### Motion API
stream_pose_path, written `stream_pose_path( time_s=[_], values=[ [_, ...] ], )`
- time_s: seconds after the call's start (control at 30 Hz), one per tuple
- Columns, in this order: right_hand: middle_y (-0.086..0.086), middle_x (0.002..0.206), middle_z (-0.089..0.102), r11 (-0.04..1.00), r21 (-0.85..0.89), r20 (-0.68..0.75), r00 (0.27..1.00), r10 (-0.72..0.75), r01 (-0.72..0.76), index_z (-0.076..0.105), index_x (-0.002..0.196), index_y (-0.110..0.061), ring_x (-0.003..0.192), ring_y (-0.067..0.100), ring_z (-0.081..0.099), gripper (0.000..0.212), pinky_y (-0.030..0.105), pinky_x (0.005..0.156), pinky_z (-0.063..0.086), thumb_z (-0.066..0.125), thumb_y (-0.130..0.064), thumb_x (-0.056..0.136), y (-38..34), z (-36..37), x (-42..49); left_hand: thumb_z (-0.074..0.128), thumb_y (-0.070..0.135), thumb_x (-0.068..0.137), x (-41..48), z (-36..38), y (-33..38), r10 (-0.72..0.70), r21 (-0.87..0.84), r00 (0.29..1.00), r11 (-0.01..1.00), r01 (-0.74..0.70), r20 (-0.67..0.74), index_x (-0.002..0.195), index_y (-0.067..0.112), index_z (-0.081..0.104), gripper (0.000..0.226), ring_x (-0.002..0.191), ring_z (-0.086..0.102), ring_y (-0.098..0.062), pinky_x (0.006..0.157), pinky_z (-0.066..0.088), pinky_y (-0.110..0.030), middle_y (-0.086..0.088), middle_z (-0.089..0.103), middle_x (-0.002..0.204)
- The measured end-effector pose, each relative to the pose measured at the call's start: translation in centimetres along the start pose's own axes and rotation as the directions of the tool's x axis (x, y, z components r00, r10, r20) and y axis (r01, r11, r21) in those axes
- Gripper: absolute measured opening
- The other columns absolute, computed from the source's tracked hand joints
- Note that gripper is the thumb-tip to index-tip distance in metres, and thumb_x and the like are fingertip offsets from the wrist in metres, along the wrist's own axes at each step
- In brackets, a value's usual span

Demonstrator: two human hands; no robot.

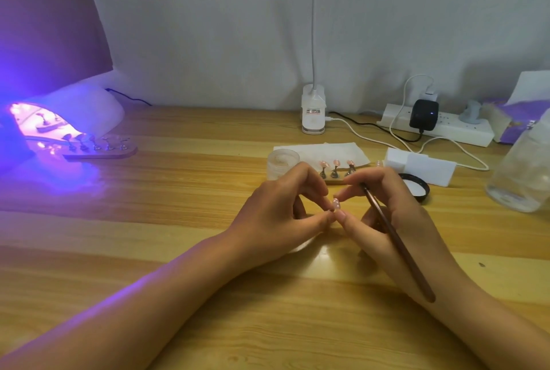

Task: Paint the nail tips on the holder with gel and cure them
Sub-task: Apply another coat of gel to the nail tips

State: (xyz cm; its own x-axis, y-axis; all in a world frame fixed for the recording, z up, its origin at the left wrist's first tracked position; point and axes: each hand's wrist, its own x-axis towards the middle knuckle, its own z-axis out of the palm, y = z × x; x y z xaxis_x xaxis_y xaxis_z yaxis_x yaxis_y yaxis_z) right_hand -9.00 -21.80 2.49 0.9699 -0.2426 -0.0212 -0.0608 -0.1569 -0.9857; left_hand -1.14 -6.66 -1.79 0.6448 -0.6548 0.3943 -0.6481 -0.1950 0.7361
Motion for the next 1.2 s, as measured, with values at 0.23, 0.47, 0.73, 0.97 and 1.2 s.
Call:
stream_pose_path(
  time_s=[0.23,0.47,0.73,0.97,1.2],
  values=[
    [-0.001,0.1,0.065,0.867,-0.367,-0.084,0.917,-0.391,0.336,0.049,0.11,-0.016,0.059,0.023,0.059,0.04,0.034,0.059,0.049,0.071,0.001,0.082,2.1,-0.2,-1.4,0.076,0.03,0.085,-0.2,0.0,0.2,0.01,0.039,0.999,0.999,-0.008,-0.044,0.098,0.022,0.056,0.025,0.067,0.065,-0.008,0.057,0.049,-0.024,0.012,0.071,0.093],
    [-0.011,0.092,0.061,0.808,-0.427,-0.265,0.798,-0.541,0.406,0.047,0.114,-0.02,0.065,0.012,0.061,0.039,0.023,0.056,0.051,0.069,-0.011,0.083,3.2,-1.9,-1.0,0.065,0.035,0.091,-0.1,-0.2,-0.4,-0.043,0.286,0.994,0.956,0.07,-0.102,0.111,0.028,0.058,0.022,0.1,0.057,-0.002,0.084,0.051,-0.035,0.016,0.06,0.105],
    [-0.006,0.094,0.06,0.864,-0.303,-0.32,0.81,-0.49,0.403,0.046,0.114,-0.018,0.067,0.011,0.059,0.038,0.012,0.058,0.047,0.069,-0.008,0.085,3.8,-2.2,-0.5,0.044,0.062,0.095,0.2,0.1,-0.7,-0.152,0.529,0.981,0.846,0.067,0.12,0.153,0.037,0.026,0.066,0.147,0.016,-0.008,0.118,0.017,-0.032,0.01,0.017,0.163],
    [-0.008,0.093,0.06,0.858,-0.29,-0.309,0.807,-0.503,0.424,0.047,0.115,-0.017,0.069,0.011,0.059,0.038,0.012,0.058,0.047,0.069,-0.009,0.085,4.2,-2.3,-0.3,0.038,0.069,0.091,0.1,0.2,-0.8,-0.106,0.576,0.989,0.817,0.027,0.105,0.152,0.033,0.028,0.071,0.144,0.021,-0.005,0.117,0.02,-0.03,0.014,0.028,0.158],
    [-0.007,0.094,0.061,0.857,-0.283,-0.304,0.807,-0.506,0.431,0.047,0.114,-0.018,0.068,0.013,0.06,0.037,0.014,0.058,0.048,0.069,-0.008,0.085,4.3,-2.3,-0.3,0.034,0.078,0.087,0.2,0.3,-0.8,-0.163,0.572,0.974,0.819,0.043,0.16,0.153,0.043,0.016,0.076,0.149,0.007,-0.005,0.12,0.01,-0.034,0.014,0.006,0.165]
  ],
)
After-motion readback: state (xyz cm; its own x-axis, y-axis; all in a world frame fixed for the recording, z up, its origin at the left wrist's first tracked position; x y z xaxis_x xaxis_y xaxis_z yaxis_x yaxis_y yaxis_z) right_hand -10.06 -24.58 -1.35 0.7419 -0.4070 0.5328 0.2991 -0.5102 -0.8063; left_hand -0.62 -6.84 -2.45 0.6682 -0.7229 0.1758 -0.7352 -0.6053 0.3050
